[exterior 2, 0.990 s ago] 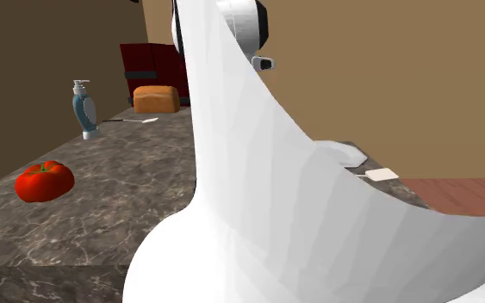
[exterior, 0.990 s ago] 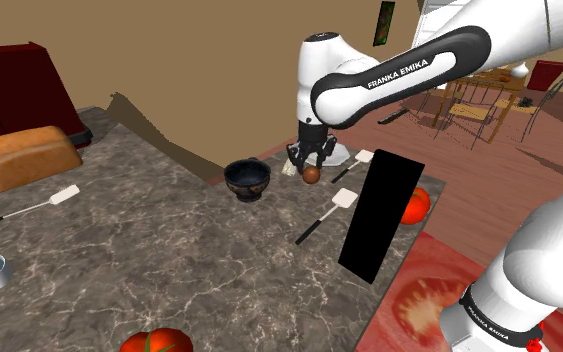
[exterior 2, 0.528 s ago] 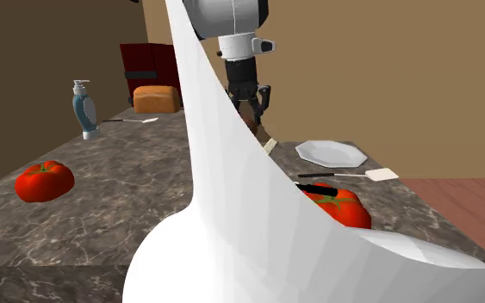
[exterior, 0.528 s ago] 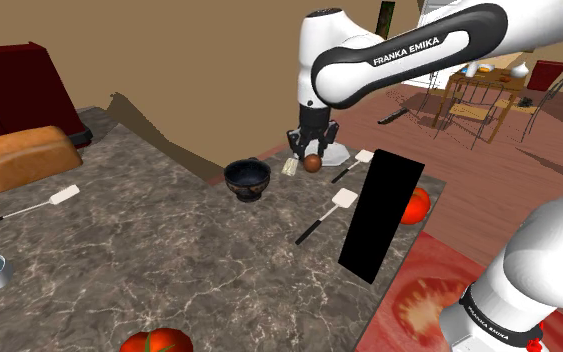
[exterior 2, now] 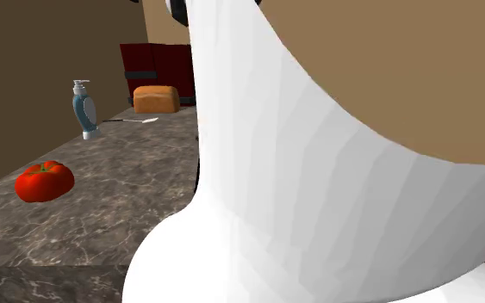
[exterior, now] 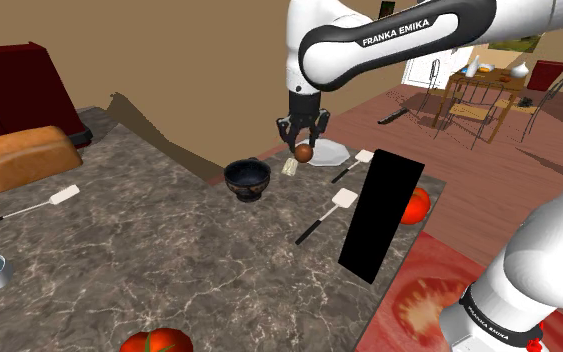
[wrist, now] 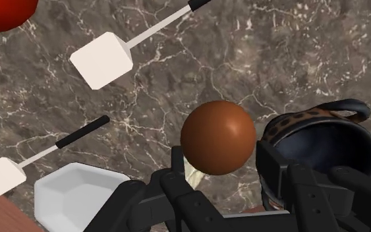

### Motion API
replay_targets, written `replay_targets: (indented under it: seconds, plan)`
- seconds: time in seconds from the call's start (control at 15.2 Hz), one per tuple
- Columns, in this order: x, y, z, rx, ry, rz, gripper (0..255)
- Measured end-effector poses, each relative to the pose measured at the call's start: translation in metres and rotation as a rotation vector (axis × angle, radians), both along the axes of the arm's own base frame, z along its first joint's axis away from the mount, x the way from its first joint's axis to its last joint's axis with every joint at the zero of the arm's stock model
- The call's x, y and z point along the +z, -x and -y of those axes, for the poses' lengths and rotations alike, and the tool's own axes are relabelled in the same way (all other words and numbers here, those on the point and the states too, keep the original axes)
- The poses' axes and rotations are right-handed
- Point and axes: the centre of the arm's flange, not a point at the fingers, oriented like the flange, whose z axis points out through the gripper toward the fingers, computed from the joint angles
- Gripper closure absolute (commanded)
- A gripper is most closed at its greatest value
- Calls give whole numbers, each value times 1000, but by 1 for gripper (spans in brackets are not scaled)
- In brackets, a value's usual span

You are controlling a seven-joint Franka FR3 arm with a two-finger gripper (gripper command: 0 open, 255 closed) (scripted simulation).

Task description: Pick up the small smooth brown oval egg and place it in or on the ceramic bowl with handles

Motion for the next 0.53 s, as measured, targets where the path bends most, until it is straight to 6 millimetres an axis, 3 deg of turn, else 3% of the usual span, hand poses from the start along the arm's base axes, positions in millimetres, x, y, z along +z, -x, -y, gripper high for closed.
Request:
replay_targets:
  seconds: [0.53]
  plan:
    - [6,-83,-60,2,0,0,255]
